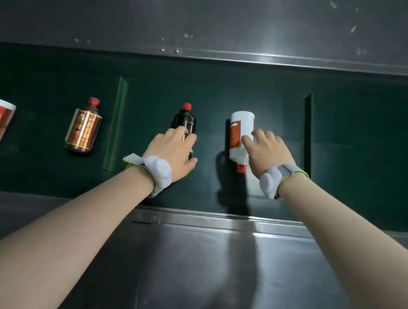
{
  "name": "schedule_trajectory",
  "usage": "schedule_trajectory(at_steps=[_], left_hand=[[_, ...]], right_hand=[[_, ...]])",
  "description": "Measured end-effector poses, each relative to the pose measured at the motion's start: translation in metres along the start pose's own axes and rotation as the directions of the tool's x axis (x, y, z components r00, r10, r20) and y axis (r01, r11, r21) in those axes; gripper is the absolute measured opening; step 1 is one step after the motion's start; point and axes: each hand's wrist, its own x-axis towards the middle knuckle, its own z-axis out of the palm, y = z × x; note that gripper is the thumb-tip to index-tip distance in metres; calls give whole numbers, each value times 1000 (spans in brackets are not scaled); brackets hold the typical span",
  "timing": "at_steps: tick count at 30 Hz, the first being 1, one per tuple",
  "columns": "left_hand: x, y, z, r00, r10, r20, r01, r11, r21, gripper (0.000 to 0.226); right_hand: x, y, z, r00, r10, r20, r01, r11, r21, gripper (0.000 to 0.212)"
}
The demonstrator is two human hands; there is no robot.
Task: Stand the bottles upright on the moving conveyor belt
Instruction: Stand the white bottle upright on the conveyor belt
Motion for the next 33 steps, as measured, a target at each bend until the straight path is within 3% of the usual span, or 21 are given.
schedule_trajectory(at_steps=[3, 7, 11, 16, 18, 21, 24, 26, 28, 30, 33], left_hand=[[21, 6, 21, 1000, 2, -3, -2, 1000, 3, 53], [35, 10, 49, 999, 23, -27, -24, 999, -28, 50], [35, 3, 71, 998, 25, -60, -29, 997, -71, 44], [37, -6, 85, 997, 42, -65, -45, 998, -46, 40], [41, -4, 82, 997, 28, -68, -31, 999, -41, 39], [50, 5, 73, 996, 15, -82, -20, 998, -60, 39], [55, 12, 63, 994, 4, -111, -13, 997, -81, 40], [58, 15, 57, 991, 6, -131, -18, 996, -91, 41], [58, 17, 51, 988, 9, -152, -22, 996, -84, 42], [60, 19, 46, 984, 9, -177, -25, 996, -84, 45], [61, 19, 40, 980, -8, -199, -9, 996, -87, 51]], right_hand=[[25, 7, 21, 996, -90, -3, 89, 989, -120, 63], [57, 6, 55, 965, -264, 3, 250, 910, -331, 68], [75, -1, 83, 921, -378, 94, 377, 806, -456, 58], [79, 10, 88, 912, -404, 77, 392, 799, -456, 50], [75, 11, 82, 931, -364, 29, 348, 859, -376, 53], [74, 10, 66, 975, -194, -110, 176, 972, -154, 55], [75, 12, 51, 978, 49, -204, -2, 974, 225, 71], [71, 15, 43, 945, 249, -210, -110, 852, 512, 79], [66, 21, 37, 878, 459, -137, -219, 640, 737, 74], [57, 30, 33, 801, 598, -9, -308, 425, 851, 71], [41, 36, 35, 750, 658, 62, -344, 310, 886, 71]])
